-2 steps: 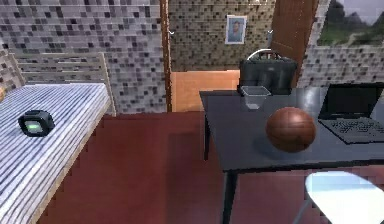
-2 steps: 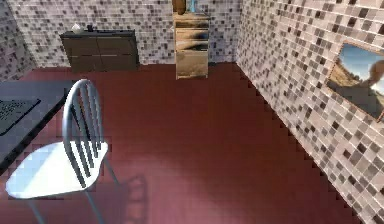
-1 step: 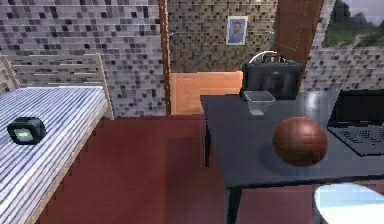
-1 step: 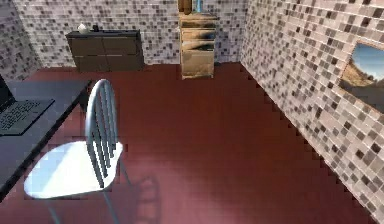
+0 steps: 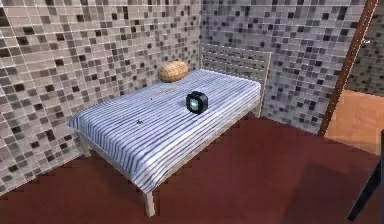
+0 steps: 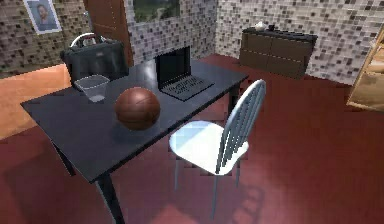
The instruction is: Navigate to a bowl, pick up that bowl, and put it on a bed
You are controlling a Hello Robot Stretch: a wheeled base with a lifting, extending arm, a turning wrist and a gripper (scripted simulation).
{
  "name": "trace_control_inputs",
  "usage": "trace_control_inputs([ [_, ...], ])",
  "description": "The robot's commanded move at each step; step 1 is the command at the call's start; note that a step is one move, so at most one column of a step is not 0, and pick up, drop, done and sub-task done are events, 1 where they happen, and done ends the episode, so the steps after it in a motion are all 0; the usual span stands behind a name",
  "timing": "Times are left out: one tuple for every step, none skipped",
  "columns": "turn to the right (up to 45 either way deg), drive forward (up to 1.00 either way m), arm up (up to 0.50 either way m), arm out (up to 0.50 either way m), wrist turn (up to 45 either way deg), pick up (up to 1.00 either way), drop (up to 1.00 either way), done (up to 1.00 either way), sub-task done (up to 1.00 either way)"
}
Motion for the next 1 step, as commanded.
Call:
trace_control_inputs([
  [-24.0,0.0,0.0,0.0,0.0,0.0,0.0,0.0,0.0],
])
